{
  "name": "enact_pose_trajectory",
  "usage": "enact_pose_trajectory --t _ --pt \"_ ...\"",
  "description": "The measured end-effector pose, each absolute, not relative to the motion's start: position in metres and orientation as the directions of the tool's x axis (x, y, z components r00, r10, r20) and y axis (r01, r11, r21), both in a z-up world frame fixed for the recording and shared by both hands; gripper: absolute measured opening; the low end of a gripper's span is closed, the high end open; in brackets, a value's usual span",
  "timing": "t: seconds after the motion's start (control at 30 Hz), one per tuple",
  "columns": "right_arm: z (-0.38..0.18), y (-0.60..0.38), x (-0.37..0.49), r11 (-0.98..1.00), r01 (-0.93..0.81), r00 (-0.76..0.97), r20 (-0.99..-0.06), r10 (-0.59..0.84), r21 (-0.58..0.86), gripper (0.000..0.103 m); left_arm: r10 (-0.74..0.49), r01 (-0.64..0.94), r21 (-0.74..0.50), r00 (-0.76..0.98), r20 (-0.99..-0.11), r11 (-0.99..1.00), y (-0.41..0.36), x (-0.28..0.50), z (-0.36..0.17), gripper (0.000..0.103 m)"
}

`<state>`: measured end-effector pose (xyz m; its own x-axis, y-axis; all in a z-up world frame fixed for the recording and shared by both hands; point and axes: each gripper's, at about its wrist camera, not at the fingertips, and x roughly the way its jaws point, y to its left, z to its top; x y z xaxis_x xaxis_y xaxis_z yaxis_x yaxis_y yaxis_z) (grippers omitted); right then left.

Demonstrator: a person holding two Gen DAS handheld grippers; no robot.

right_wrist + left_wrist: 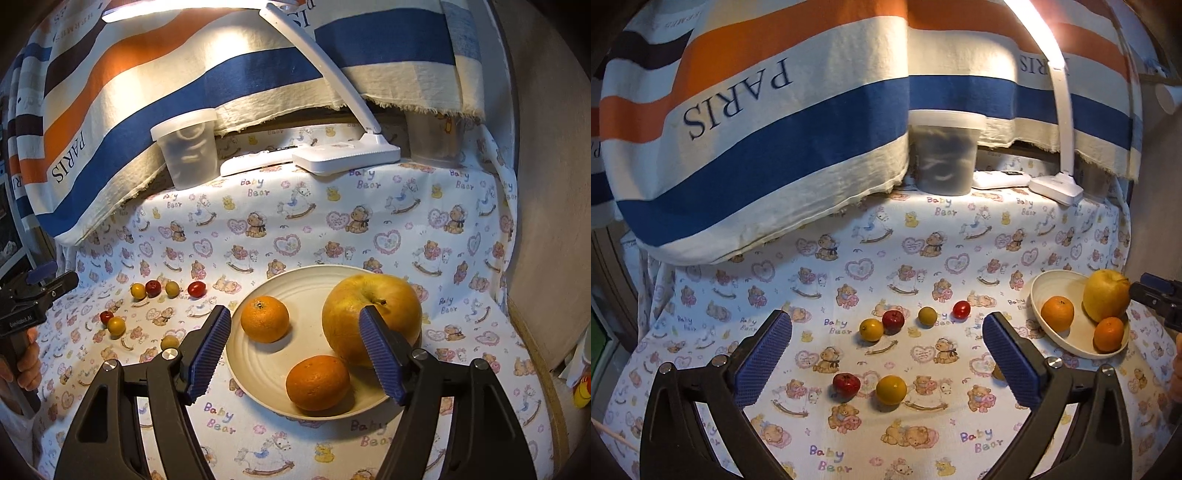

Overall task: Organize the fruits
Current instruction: 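Open the left gripper over the cloth and withdraw both grippers, then grasp the small yellow-green fruit with the right gripper while the left grasps a yellow plum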

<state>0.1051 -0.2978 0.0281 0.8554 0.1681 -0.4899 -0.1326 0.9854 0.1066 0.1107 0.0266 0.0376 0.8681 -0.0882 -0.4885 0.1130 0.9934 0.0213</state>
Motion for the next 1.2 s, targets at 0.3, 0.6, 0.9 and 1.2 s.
enact_pose_trajectory --t 0.3,0.6,0.9,1.2 --pt "0.050 -0.277 0.103 0.988 -0.135 0.877 -0.456 0.152 0.070 0.078 -0.158 0.084 -0.162 0.838 -0.522 0.983 0.062 0.123 0.036 0.103" --pt "0.057 -0.217 0.125 0.968 -0.226 0.822 -0.513 0.249 0.108 0.082 -0.084 0.036 -0.097 0.831 -0.550 0.995 0.067 0.130 0.032 0.103" --pt "0.019 -0.163 0.153 0.972 -0.221 0.770 -0.597 0.225 0.081 0.069 -0.045 -0.023 -0.081 0.670 -0.741 0.996 0.075 0.156 -0.002 0.079" --pt "-0.023 -0.147 0.167 0.939 -0.310 0.636 -0.702 0.320 0.147 0.041 -0.101 0.045 -0.095 0.674 -0.732 0.994 0.060 0.153 -0.001 0.069"
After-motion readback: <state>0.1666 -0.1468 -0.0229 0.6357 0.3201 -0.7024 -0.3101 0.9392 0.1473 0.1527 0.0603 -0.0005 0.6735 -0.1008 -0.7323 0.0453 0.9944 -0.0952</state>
